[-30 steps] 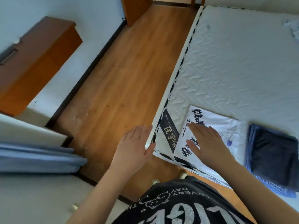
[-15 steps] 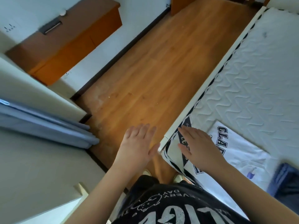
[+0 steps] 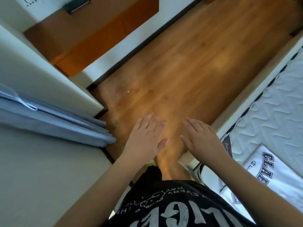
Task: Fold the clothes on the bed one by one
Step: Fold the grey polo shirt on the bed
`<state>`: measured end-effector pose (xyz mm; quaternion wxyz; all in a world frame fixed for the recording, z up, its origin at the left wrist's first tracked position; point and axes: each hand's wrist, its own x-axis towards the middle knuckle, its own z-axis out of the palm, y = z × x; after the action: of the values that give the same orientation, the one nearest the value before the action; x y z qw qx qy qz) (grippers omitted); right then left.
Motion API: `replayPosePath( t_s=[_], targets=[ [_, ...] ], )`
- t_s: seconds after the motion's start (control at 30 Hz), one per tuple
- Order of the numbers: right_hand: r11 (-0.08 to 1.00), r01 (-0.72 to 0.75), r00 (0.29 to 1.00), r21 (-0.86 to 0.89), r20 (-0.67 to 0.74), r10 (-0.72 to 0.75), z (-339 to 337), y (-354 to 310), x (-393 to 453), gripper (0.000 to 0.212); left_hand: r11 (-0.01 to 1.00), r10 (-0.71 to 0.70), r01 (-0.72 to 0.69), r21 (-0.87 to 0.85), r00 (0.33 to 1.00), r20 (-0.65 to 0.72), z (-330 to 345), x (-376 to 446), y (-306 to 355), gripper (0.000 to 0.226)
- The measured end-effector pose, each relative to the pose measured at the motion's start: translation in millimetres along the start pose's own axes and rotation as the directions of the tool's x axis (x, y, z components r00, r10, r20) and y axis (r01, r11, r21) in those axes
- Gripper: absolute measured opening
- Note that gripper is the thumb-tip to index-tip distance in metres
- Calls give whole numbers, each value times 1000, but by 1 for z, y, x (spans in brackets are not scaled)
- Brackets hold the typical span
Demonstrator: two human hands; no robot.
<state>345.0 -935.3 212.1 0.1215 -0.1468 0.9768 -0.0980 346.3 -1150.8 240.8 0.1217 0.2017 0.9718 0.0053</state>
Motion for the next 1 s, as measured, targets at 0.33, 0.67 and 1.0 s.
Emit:
replayPosePath(
  t_s=[0.33,0.67,1.0],
  targets=[
    [999,-37,994,-13,-107,36,-36,-27,75,52,993,96,-98,-59,995,-28,-35,65,-68,60],
    [950,-312,936,11,-169,309,-77,79,147,51,978,178,-181,-99,983,-38,-105,218,-72,72],
    [857,-515,829,27,-236,506,-152,201,203,47,933,354,-356,-45,934,-50,-157,366,4,70]
  ],
)
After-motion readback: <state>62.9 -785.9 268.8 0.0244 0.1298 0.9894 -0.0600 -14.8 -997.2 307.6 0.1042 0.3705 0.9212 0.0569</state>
